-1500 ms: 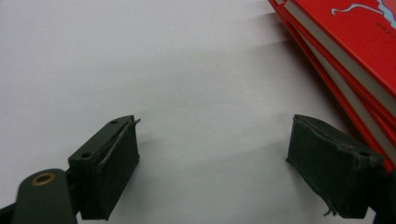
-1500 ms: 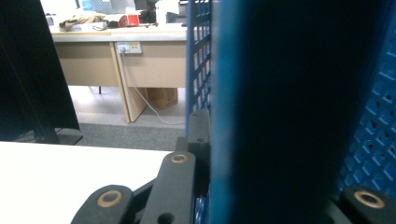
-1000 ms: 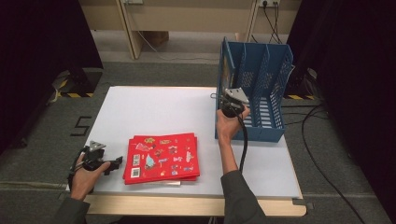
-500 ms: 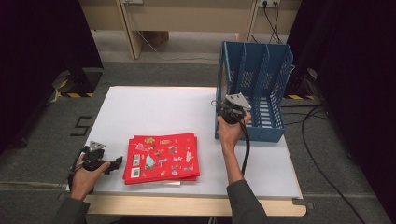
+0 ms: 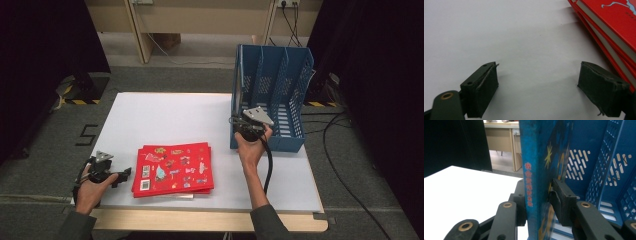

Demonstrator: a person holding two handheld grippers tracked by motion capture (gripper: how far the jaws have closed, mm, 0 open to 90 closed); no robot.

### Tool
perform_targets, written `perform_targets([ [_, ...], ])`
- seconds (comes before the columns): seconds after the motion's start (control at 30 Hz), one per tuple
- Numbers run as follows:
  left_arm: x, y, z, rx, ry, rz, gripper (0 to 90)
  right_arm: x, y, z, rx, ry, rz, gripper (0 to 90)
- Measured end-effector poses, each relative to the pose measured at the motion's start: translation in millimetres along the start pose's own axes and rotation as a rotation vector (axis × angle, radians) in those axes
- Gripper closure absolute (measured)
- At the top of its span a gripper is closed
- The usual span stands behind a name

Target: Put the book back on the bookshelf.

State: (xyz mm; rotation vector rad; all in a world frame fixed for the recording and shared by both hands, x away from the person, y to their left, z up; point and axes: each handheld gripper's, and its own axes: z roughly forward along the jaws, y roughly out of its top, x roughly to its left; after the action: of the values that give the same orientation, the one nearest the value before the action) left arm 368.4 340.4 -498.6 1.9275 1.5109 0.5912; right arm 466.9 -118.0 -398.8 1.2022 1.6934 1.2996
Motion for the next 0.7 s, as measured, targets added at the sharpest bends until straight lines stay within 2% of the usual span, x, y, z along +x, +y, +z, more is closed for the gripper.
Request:
perform_targets([
  [0.17, 0.0, 0.0, 0.0, -0.001, 0.0, -0.001, 14.9, 5.1, 4.2, 12.9, 0.007, -0.003, 0.007, 66.2],
  [0.2, 0.1, -0.1, 0.0, -0.001, -0.001, -0.002, 14.9, 5.5, 6.4, 18.3, 0.013, -0.023, 0.001, 66.5],
  [0.33, 0.2, -0.1, 0.0, 0.0, -0.001, 0.0, 14.8, 2.0, 8.9, 27.5, 0.011, -0.025, 0.018, 66.7],
  [0.57, 0.1, -0.1, 0.0, -0.002, -0.001, -0.001, 14.8, 1.3, 12.4, 35.7, 0.023, -0.045, 0.014, 66.6],
  [0.7, 0.1, -0.2, 0.0, -0.002, -0.001, -0.001, 14.8, 0.1, 12.1, 35.4, 0.022, -0.034, 0.026, 65.6],
])
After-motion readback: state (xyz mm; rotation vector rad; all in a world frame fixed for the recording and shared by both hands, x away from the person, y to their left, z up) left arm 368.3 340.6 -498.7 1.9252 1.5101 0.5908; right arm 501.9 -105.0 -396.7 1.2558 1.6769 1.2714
